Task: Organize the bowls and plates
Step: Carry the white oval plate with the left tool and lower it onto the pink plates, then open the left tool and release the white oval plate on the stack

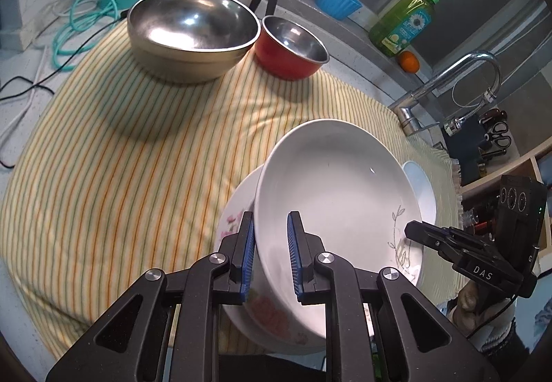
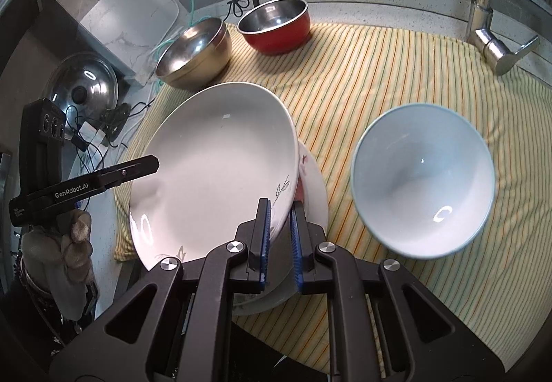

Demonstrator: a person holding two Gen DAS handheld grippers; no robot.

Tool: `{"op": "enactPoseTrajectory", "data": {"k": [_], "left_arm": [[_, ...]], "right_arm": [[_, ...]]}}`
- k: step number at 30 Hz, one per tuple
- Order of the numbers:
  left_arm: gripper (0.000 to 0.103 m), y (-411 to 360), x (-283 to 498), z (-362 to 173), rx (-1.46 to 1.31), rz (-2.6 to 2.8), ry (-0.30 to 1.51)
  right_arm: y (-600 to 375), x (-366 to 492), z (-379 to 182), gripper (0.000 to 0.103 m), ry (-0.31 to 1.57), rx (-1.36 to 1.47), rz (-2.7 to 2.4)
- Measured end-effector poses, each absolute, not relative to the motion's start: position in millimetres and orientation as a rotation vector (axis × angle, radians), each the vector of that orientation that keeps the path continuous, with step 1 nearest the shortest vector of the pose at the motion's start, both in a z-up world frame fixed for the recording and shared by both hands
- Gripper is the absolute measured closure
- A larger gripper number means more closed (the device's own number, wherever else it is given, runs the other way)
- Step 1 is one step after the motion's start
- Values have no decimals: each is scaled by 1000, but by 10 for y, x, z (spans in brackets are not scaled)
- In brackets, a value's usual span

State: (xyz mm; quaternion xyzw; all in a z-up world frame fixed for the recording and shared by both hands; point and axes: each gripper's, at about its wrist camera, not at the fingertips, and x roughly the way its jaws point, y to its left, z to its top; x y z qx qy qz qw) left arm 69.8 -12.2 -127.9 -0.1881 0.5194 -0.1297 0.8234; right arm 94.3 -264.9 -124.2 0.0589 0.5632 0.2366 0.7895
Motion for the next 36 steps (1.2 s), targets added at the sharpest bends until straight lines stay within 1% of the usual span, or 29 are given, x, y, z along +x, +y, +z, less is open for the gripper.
{"op": "enactPoseTrajectory", "data": {"k": [9, 19, 21, 28, 30, 32, 34, 36], "left_arm": [[87, -138, 570, -1369, -392, -276, 1125], [87, -175, 541, -1409, -385, -271, 1136], [87, -183, 545, -1414, -382, -272, 1141], [87, -207, 529, -1456, -377, -261, 1151], [87, -207, 531, -1451, -378, -257, 1149], [87, -210, 531, -1450, -377, -252, 1146], [87, -216, 531, -1450, -373, -248, 1143], [87, -218, 532, -1450, -370, -244, 1139]], "right_arm": [[-2612, 806, -1409, 91, 1251, 108, 498], [-2609, 764, -1451, 91, 1256, 71, 484], [-2611, 756, -1452, 89, 1256, 65, 483], [-2569, 702, -1455, 87, 1255, 20, 480], [-2562, 697, -1456, 85, 1254, 12, 482], [-2547, 693, -1451, 76, 1255, 13, 497], [-2510, 676, -1445, 73, 1249, -6, 500], [-2474, 664, -1445, 73, 1239, -34, 496]]}}
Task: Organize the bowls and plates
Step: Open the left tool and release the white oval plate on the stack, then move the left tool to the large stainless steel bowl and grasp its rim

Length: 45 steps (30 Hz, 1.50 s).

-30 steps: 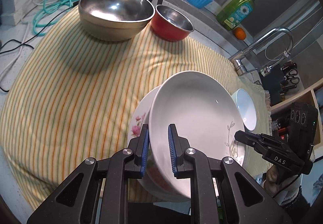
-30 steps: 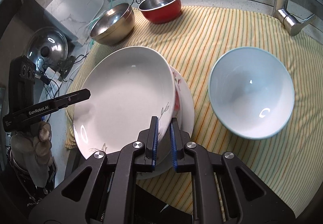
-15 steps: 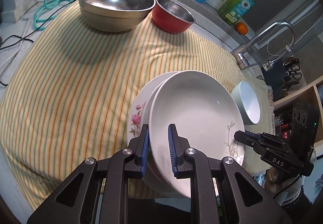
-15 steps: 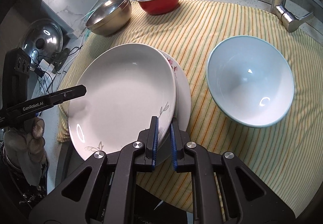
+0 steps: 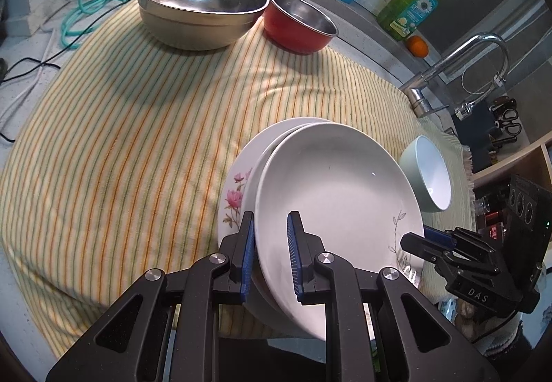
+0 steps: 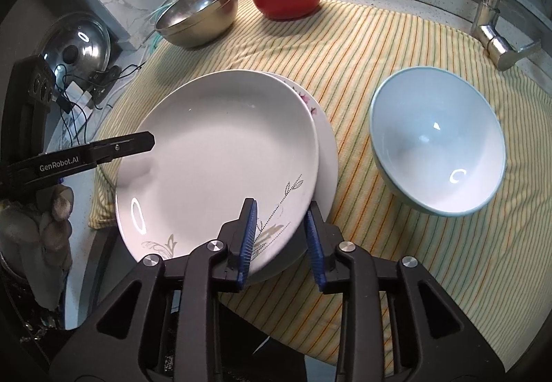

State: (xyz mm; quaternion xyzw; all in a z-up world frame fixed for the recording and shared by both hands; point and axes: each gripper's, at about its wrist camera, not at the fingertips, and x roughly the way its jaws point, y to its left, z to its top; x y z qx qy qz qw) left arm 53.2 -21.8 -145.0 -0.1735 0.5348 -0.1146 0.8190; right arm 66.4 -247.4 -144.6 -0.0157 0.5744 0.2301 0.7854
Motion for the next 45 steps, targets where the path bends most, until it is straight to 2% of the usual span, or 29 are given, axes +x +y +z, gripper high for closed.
{"op": "enactPoseTrajectory", "data": {"k": [5, 10, 12, 19, 20, 34, 45], "left_arm": [[87, -255, 546, -1435, -339, -233, 1125], [83, -272, 556, -1430, -331, -239, 1133], [78, -273, 544, -1422, -322, -241, 1134], [76, -246, 536, -1418, -309, -220, 1136], [76, -232, 533, -1418, -313, -219, 1135], [76, 80, 655, -1161, -369, -234, 1077], [76, 638, 977, -998, -372, -217, 1033]], "right_arm": [[-2434, 656, -1449, 72, 1221, -61, 485], [-2419, 661, -1451, 72, 1219, -69, 481], [-2413, 656, -1448, 72, 1216, -77, 481], [-2356, 641, -1390, 49, 1186, -95, 488], [-2361, 647, -1380, 48, 1182, -94, 487], [-2530, 796, -1046, 48, 1139, 26, 430], [-2162, 1000, -773, 43, 1069, 135, 426]]}}
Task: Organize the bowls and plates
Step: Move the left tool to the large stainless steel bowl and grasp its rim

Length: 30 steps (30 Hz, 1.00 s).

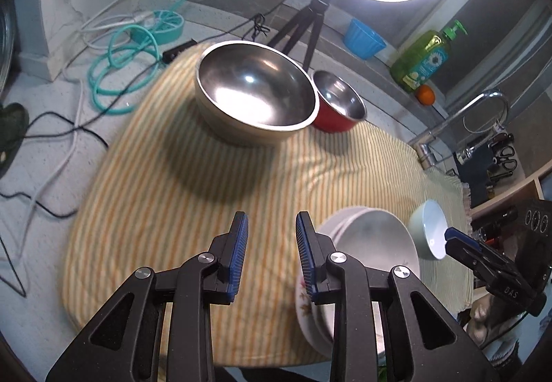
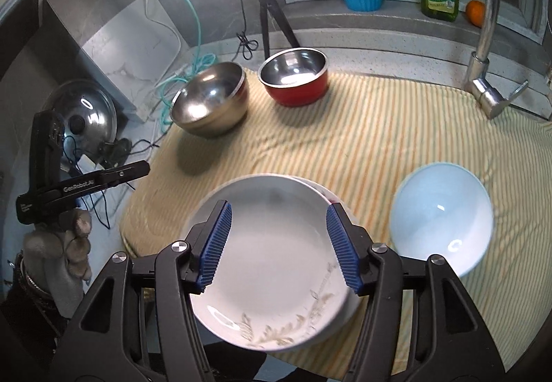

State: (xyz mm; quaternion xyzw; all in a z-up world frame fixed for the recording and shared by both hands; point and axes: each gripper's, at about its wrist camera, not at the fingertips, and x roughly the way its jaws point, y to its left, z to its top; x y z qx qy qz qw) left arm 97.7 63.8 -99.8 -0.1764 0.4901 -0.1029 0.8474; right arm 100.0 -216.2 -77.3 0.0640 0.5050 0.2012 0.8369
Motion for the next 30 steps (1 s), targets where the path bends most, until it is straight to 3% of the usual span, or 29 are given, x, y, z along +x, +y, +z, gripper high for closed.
{"op": "enactPoseTrajectory", "data": {"k": [10, 30], "left_arm": [[76, 1072, 1457, -974, -353, -223, 1008], [76, 1505, 2289, -1230, -479, -276, 1037]], "right_arm": [[-1587, 1326, -730, 43, 1040, 186, 446], [-1065, 2281, -1284, 43, 1162, 340, 397]]}}
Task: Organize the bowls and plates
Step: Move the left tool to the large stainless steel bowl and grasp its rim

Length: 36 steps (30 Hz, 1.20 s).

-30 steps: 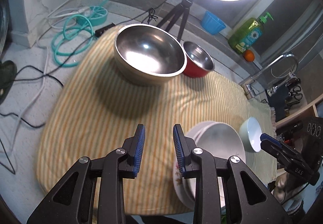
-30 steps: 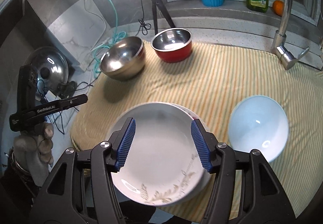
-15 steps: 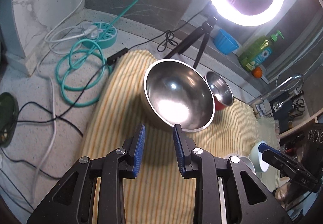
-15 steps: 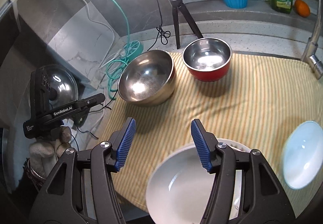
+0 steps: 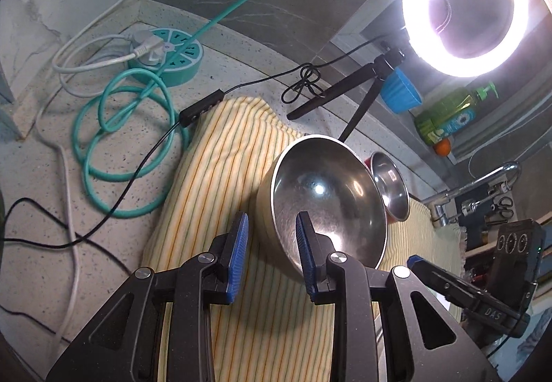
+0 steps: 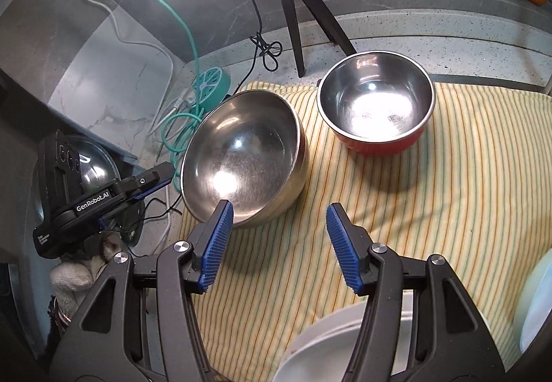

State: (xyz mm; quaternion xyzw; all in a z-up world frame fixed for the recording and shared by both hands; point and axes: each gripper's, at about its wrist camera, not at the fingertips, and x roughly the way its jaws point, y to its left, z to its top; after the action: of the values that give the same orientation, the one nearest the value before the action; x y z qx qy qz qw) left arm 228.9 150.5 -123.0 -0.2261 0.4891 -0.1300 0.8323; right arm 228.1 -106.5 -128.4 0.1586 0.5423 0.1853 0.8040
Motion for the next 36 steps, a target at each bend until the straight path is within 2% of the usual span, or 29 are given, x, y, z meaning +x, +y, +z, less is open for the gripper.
{"op": "enactPoseTrajectory", "data": {"k": [4, 8, 16, 20, 25, 36], "left_arm": [[76, 1485, 2373, -1264, -483, -283, 1046], [76, 1454, 2440, -1334, -490, -291, 1067], [79, 1369, 2495, -1394, -464, -304, 1084], [79, 1344, 2511, -1418, -459, -306, 1089], [79, 1338, 2523, -1425, -462, -309, 1092], [79, 1326, 2477, -1414, -447, -306, 1089]], "right_arm": [[-1038, 2364, -1364, 44, 1174, 347, 390], [-1000, 2454, -1437, 51, 1190, 344, 390], [-931, 2583, -1557, 57, 1213, 336, 393], [-904, 2634, -1603, 67, 1224, 332, 393], [-826, 2664, -1624, 73, 1226, 295, 401], [-758, 2615, -1605, 74, 1229, 266, 399]]}}
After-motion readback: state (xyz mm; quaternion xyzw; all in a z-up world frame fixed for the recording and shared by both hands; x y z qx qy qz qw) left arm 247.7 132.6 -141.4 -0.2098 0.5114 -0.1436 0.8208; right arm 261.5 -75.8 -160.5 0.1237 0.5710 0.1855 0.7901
